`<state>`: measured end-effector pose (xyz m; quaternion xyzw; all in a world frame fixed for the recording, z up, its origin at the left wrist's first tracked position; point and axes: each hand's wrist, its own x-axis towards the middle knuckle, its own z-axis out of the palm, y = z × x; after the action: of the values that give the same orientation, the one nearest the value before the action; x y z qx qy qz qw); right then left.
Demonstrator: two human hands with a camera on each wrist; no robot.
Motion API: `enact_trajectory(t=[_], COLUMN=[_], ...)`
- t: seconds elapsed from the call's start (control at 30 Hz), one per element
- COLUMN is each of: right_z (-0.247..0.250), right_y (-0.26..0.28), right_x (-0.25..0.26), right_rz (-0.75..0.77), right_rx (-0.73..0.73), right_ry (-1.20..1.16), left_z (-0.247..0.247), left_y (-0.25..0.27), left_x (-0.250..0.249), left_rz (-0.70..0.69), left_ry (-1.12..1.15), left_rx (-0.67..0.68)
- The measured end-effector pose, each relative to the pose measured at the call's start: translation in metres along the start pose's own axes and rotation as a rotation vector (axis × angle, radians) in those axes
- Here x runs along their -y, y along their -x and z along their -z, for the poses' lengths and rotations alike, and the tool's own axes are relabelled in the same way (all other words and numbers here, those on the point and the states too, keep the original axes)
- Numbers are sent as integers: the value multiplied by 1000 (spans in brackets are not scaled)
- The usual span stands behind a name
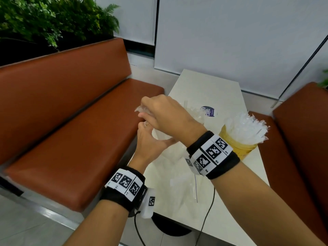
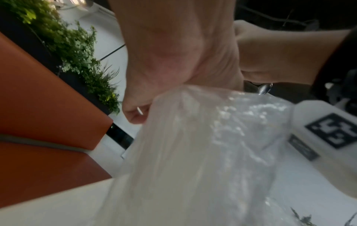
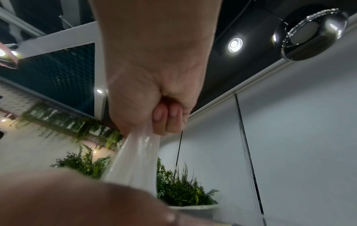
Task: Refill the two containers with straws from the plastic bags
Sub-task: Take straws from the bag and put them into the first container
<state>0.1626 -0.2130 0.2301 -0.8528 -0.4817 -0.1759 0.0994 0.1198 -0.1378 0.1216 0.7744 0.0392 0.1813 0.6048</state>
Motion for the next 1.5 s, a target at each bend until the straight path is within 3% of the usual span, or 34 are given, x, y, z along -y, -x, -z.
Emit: enact_trajectory(t=[0.1, 0.27, 0.43, 0.57, 0.63, 0.77, 0.93, 1.03, 1.1, 1.33, 1.5], right_z=[-11, -28, -58, -65, -49, 0, 77, 95, 76, -37, -55], right_y=[2, 10, 24, 18, 9, -17, -42, -38, -35, -10, -11], right_x=[1, -6, -13, -8, -6, -7, -45, -84, -111, -164, -175], right_rz=[-33, -191, -464, -548, -545, -455, -391, -409, -503, -708, -758], right_rx=[-134, -344, -52, -95, -133, -239, -586, -732, -756, -608, -608], right_ry=[-160, -533, -698, -700, -779, -881, -944, -956, -915, -889, -919], left_z=[-6, -9, -11, -6, -2, 10, 32, 44, 49, 54, 55], left_y=[2, -4, -6, -11, -12, -13, -5, -4, -4, -6, -13], left_x=[0, 3, 8, 19, 25, 35, 35, 39, 41, 42, 39], left_rz=[-75, -79, 6, 41, 114, 105, 148, 163, 184, 159, 148], left_ry=[186, 93, 129, 142, 99, -131, -97, -121, -134, -134, -125], left_rx=[-53, -111, -100, -86, -40, 28, -12, -36, -42, -56, -58])
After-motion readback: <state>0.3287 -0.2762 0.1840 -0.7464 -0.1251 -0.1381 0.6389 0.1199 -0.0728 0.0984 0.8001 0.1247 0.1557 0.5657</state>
